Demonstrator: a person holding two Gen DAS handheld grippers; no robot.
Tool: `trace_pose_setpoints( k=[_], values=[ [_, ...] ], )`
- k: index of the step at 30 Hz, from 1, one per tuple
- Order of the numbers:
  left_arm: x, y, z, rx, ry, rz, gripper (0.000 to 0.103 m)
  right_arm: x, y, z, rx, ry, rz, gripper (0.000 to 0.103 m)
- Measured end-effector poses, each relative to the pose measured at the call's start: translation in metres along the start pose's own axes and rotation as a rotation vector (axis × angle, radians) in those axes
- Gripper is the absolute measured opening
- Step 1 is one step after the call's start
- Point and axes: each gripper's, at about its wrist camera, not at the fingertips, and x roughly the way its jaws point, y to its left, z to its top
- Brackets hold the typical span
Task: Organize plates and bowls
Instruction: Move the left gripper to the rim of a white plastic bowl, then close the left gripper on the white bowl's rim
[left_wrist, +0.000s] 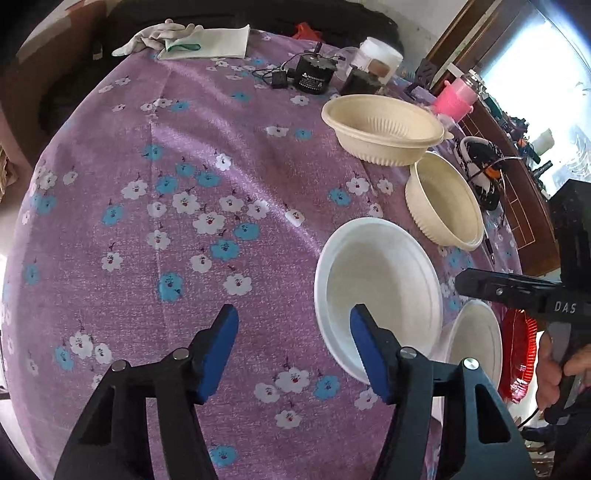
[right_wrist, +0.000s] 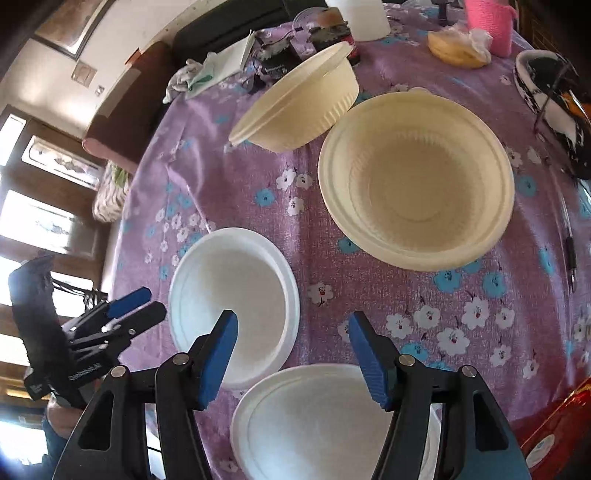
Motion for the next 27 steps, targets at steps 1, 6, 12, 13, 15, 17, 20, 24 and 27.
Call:
trace_pose_setpoints(
  k=[1,6,12,13,15,17,20,24,27],
  values=[
    [0.002,0.0,0.0,-0.007,0.003,-0.004,0.062,0.001,0.0,0.001,-0.006,0.002,-0.001,0.067],
    [0.011,-0.005,0.0,0.017,0.029,-0.005,0.049,0.008,-0.002,0.001,0.005,0.001,0.013,0.045],
    [0.022,-0.011,0.0,0.03,0.029,0.017,0.025,0.02,-0.002,0.0,0.011,0.015,0.013,0.045],
    [0.026,-0.012,0.0,0.033,0.035,0.03,0.021,0.024,0.0,0.001,-0.003,0.024,0.005,0.041],
    [0.028,-0.017,-0.003,0.046,0.04,0.022,0.012,0.03,0.003,0.0,-0.006,0.038,0.024,0.013],
    [0.024,-0.023,-0.005,0.074,0.029,0.044,0.012,0.028,0.007,-0.003,-0.007,0.026,0.025,0.011],
    [0.01,-0.021,-0.007,0.076,0.0,0.045,0.012,0.02,0.015,-0.008,-0.011,-0.007,0.019,0.011],
    [-0.015,-0.01,-0.013,0.057,-0.034,0.059,0.012,0.006,0.03,-0.015,-0.011,-0.031,0.066,0.011],
    [-0.033,-0.004,-0.022,0.045,-0.066,0.076,0.013,-0.003,0.051,-0.023,-0.041,-0.035,0.095,0.011]
  ],
)
